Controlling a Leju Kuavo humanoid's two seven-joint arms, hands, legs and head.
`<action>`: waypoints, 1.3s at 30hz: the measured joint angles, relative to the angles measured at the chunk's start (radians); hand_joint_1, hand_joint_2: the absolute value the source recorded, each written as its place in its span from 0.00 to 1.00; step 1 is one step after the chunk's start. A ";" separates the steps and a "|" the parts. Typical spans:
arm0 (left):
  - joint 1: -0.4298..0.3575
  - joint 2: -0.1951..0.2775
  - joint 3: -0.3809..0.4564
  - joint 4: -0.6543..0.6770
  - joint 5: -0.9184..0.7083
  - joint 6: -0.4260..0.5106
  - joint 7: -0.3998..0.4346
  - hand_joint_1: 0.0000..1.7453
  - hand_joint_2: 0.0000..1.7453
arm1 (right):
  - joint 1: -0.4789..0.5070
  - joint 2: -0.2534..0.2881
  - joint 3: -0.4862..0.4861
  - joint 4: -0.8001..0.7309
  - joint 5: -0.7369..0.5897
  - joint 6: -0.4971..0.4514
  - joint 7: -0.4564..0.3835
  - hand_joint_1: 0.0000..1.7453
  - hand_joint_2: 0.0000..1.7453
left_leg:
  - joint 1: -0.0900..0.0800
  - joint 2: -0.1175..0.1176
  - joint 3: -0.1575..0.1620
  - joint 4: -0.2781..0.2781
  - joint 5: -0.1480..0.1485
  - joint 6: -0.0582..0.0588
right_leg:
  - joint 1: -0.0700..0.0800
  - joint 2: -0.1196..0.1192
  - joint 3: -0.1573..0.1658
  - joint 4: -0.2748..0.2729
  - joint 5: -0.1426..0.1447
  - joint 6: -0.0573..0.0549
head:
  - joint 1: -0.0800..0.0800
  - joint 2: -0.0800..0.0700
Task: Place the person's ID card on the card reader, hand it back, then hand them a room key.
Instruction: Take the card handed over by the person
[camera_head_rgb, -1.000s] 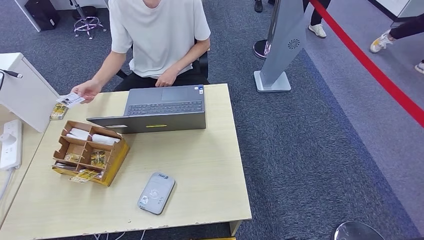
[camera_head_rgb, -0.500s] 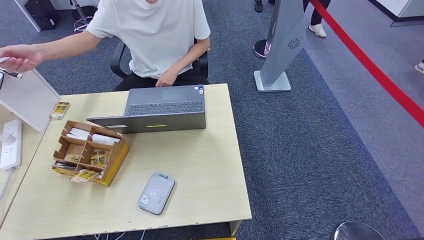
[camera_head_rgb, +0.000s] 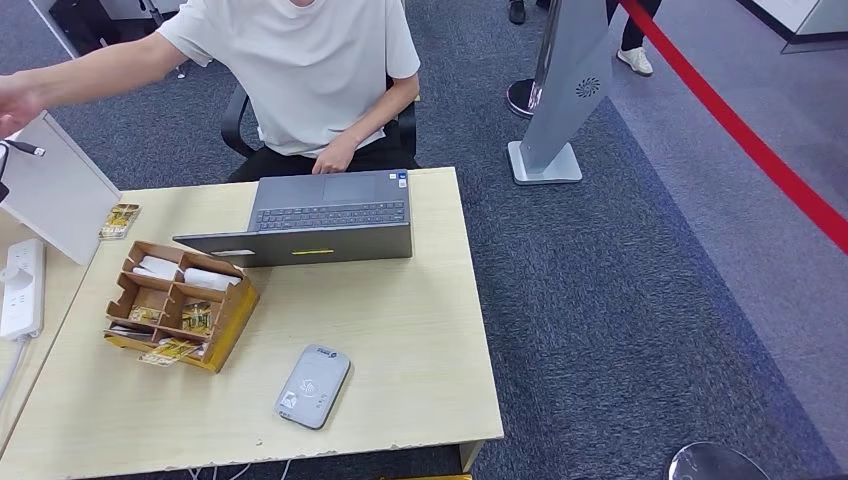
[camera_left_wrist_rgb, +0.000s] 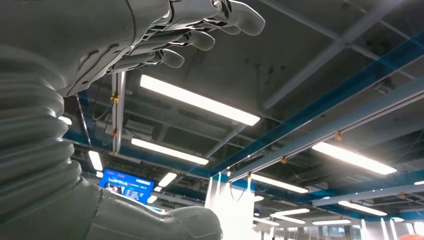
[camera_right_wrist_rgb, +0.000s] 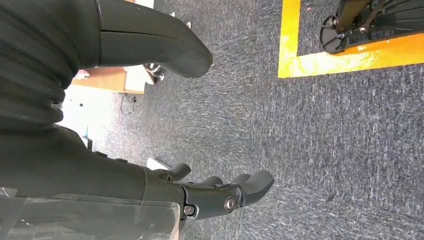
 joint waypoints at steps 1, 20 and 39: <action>0.002 0.000 -0.009 -0.003 -0.006 0.000 0.004 0.00 1.00 | 0.000 0.000 0.000 0.000 0.000 0.000 0.000 0.00 1.00 | 0.000 0.000 0.000 0.000 0.000 0.000 | 0.000 0.000 0.000 0.000 0.000 0.000 | 0.000 0.000; 0.007 -0.016 -0.055 -0.016 -0.027 0.001 0.024 0.00 1.00 | 0.006 0.000 0.000 0.000 -0.001 0.002 -0.012 0.00 1.00 | 0.000 0.000 0.000 0.000 0.000 0.000 | 0.000 0.000 0.000 0.000 0.000 0.000 | 0.000 0.000; 0.009 -0.033 -0.095 -0.065 0.029 0.001 -0.002 1.00 1.00 | 0.011 0.000 0.000 0.000 -0.001 0.001 -0.018 0.00 1.00 | 0.000 0.000 -0.001 0.000 0.000 0.000 | 0.000 0.000 -0.001 0.000 0.000 0.000 | 0.000 0.000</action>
